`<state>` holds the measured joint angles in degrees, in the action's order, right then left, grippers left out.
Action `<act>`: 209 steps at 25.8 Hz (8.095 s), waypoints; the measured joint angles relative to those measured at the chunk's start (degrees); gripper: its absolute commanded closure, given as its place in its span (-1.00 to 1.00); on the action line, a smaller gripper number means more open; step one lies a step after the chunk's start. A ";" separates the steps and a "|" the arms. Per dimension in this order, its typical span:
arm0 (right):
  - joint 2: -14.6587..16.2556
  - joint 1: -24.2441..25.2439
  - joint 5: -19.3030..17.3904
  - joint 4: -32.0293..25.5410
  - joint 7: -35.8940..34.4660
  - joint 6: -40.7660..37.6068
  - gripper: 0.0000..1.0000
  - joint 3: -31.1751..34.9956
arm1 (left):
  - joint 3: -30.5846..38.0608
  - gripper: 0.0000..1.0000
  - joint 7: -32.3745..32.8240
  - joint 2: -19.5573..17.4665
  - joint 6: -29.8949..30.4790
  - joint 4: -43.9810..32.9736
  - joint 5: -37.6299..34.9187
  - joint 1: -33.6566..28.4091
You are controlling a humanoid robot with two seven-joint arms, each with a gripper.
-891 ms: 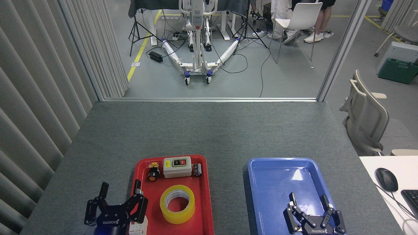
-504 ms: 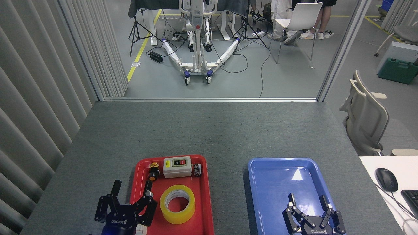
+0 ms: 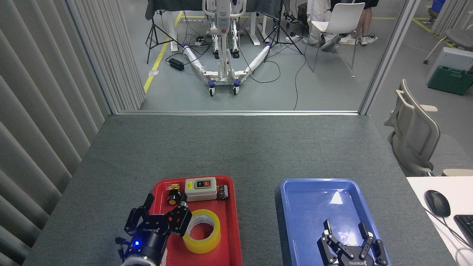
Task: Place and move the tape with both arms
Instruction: 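Move the left gripper over the yellow tape roll in the red tray, then grasp the yellow tape roll with the left gripper, then lift the tape and carry it with the left gripper toward the blue tray, then release the tape into the blue tray and withdraw the left gripper, then grasp the tape in the blue tray with the right gripper, then slide the tape with the right gripper farther into the blue tray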
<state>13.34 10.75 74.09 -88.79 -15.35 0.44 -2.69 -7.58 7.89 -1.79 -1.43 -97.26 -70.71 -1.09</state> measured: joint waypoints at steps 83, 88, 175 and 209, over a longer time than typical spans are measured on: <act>8.28 1.88 8.25 0.76 -15.79 -45.45 -0.88 -5.43 | -6.27 1.00 59.07 7.26 46.44 35.42 36.06 31.22; 7.99 1.75 10.57 0.90 -15.82 -45.45 -0.18 -7.97 | -7.62 1.00 58.98 7.22 46.44 34.26 36.08 30.11; 12.44 -17.37 -33.76 -6.78 87.40 6.01 1.00 1.89 | 4.67 -1.00 -0.08 -2.98 6.86 11.78 -5.21 5.04; 13.00 -13.25 -32.77 -5.61 78.78 3.78 -0.97 2.45 | 5.09 -1.00 0.03 -2.29 5.80 14.51 -5.14 5.71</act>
<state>26.34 -2.50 41.32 -94.40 63.43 4.23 -0.25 -2.48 7.93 -4.08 4.37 -82.74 -75.85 4.63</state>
